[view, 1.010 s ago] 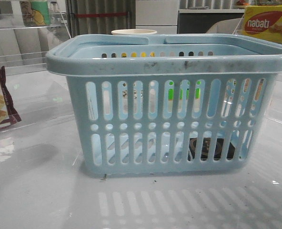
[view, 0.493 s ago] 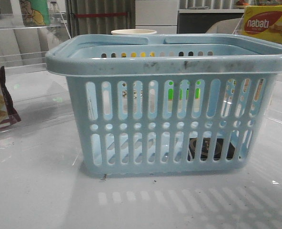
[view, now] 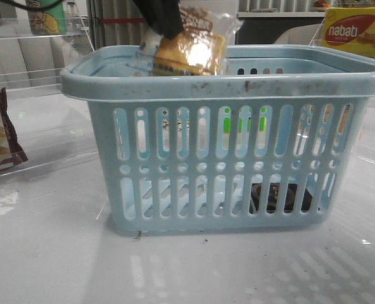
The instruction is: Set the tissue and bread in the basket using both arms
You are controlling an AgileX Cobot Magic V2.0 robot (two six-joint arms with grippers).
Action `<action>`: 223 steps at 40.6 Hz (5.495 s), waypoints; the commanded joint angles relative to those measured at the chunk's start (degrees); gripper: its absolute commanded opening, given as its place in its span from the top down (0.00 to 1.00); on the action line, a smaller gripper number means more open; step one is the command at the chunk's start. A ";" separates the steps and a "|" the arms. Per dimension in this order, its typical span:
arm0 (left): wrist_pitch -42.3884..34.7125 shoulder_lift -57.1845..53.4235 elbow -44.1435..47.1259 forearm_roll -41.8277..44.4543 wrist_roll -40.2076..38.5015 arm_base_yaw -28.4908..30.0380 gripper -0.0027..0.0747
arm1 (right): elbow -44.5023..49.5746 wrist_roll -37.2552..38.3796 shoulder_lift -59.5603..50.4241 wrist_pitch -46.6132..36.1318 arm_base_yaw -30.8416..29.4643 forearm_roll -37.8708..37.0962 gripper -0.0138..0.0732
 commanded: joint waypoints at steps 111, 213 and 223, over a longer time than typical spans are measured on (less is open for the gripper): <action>-18.15 -68.00 55.47 -7.41 -0.47 -0.52 0.71 | -1.51 -0.83 0.00 -1.32 -0.09 -0.59 0.59; -61.57 -104.28 99.83 -9.53 -0.01 37.46 0.85 | -1.51 -0.83 0.00 0.38 -0.09 -0.59 0.81; -61.57 -104.28 99.83 -9.53 -0.01 37.46 0.85 | -1.51 -0.83 0.00 0.38 -0.09 -0.59 0.81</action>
